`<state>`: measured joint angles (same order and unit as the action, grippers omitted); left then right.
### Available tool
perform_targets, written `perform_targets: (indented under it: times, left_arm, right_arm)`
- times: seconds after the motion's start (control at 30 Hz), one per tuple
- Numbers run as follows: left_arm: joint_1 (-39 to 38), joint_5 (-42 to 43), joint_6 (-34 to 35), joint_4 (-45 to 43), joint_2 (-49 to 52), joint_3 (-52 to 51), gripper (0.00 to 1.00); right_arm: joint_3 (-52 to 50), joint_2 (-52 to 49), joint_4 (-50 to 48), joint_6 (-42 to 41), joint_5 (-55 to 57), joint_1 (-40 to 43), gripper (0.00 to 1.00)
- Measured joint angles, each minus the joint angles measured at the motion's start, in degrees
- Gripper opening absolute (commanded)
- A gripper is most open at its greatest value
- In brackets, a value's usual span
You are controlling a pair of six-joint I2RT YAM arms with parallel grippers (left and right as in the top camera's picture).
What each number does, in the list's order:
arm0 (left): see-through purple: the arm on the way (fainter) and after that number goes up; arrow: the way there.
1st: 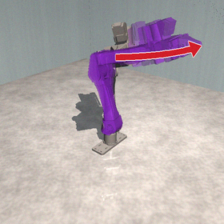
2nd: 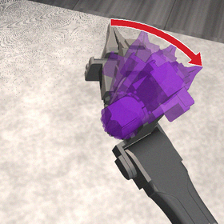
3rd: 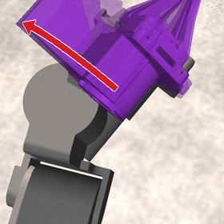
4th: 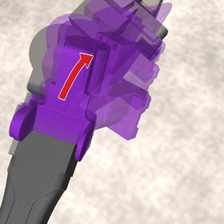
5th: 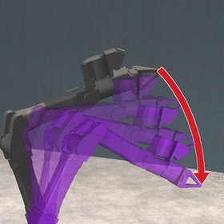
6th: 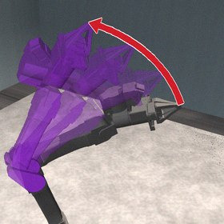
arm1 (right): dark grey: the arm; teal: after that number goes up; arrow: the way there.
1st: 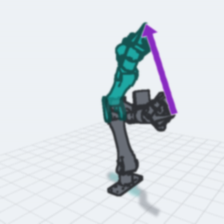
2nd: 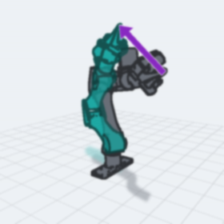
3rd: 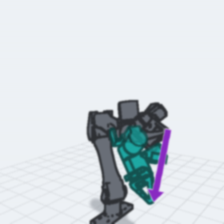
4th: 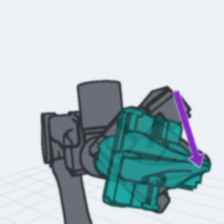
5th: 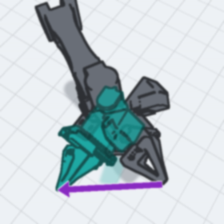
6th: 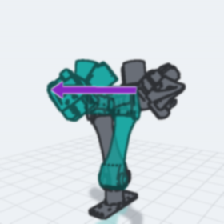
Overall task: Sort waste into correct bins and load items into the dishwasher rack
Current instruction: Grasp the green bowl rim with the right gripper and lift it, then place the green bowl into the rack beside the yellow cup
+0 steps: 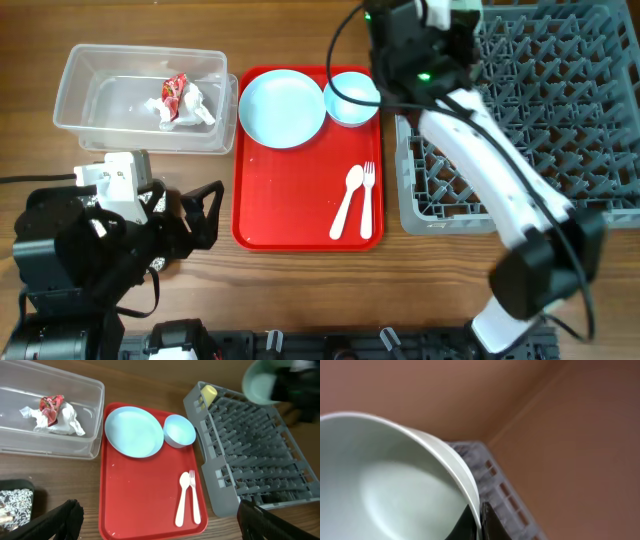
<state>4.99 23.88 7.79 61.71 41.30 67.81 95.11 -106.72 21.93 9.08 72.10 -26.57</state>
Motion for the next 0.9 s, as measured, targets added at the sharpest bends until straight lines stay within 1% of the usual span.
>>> perform_targets:
  times: [0.1, 0.2, 0.27, 0.33, 0.4, 0.47, 0.63, 0.8, 0.9]
  left_arm:
    - [0.0, 0.0, 0.0, 0.0, 0.0, 0.0, 1.00]
    - [0.0, 0.0, 0.0, 0.0, 0.0, 0.0, 1.00]
    - [0.0, 0.0, 0.0, 0.0, 0.0, 0.0, 1.00]
    - [0.0, 0.0, 0.0, 0.0, 0.0, 0.0, 1.00]
    - [0.0, 0.0, 0.0, 0.0, 0.0, 0.0, 1.00]
    - [0.0, 0.0, 0.0, 0.0, 0.0, 0.0, 1.00]
    - [0.0, 0.0, 0.0, 0.0, 0.1, 0.0, 1.00]
    - [0.0, 0.0, 0.0, 0.0, 0.1, 0.0, 1.00]
    - [0.0, 0.0, 0.0, 0.0, 0.1, 0.0, 1.00]
  right_arm:
    - [-0.1, -6.3, -12.4, 12.7, 3.6, -0.1, 0.04]
    - [-0.2, -12.4, -26.2, 28.2, 6.8, -0.1, 0.05]
    - [-0.3, -15.1, -34.9, 36.9, 8.4, 0.1, 0.04]
    - [-0.3, -17.1, -41.9, 44.8, 10.1, 0.3, 0.04]
    - [-0.3, -18.1, -44.4, 50.9, 11.2, 0.7, 0.04]
    - [-0.3, -18.4, -44.0, 54.8, 12.2, 1.0, 0.04]
    - [-0.3, -18.6, -42.4, 60.0, 13.2, 1.5, 0.04]
    - [-0.5, -18.7, -41.7, 61.1, 13.5, 1.5, 0.04]
    - [-2.6, -18.6, -41.7, 61.1, 13.6, 1.5, 0.04]
